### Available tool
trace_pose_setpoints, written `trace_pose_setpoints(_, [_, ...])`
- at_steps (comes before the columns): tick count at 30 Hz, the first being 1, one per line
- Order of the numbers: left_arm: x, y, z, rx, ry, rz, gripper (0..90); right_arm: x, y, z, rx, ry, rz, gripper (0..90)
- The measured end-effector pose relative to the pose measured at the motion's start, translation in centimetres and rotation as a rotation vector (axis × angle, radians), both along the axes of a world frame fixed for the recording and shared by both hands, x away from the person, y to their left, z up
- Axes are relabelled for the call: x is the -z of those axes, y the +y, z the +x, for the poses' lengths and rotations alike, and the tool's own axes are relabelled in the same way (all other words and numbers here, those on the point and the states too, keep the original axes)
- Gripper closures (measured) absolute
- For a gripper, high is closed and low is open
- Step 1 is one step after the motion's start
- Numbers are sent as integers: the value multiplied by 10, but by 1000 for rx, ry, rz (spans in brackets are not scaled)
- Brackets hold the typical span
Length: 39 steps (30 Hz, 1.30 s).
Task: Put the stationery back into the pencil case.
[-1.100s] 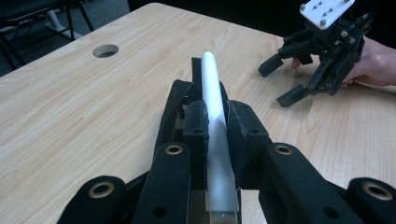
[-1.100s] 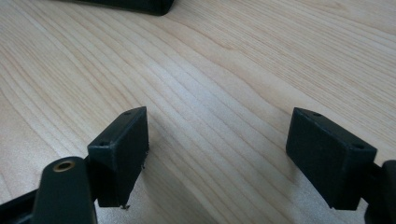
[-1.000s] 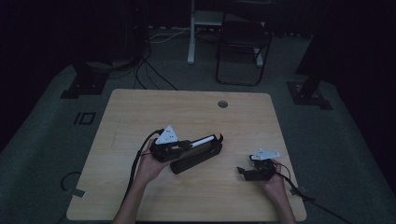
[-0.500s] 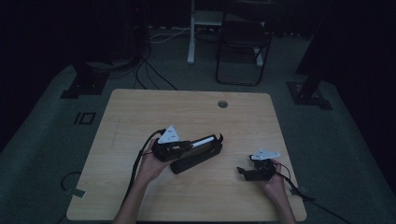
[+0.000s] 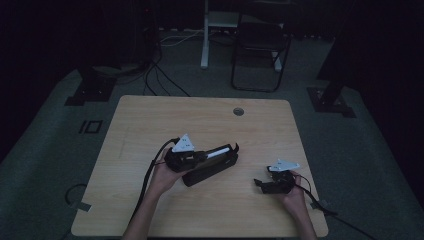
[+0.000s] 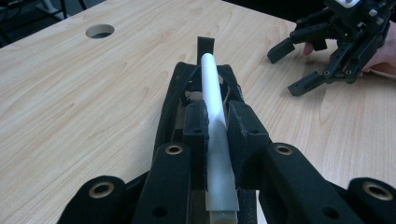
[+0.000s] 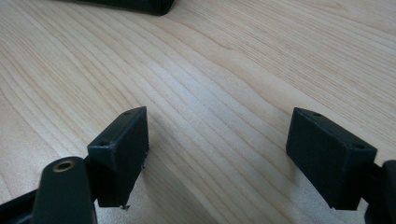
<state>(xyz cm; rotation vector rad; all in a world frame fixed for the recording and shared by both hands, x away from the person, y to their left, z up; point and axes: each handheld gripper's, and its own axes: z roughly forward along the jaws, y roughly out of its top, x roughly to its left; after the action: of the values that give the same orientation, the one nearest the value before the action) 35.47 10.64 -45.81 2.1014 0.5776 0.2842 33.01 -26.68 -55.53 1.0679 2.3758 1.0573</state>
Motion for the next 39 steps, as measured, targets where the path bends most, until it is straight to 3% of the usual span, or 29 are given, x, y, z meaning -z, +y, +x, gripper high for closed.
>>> trace_pose_setpoints(30, [13, -11, 9, -18, 23, 49, 780, 0, 0, 0, -2, 2, 0, 211])
trace_pose_setpoints(39, [10, -4, 10, -33, 22, 35, 631, 0, 0, 0, -4, 0, 0, 211])
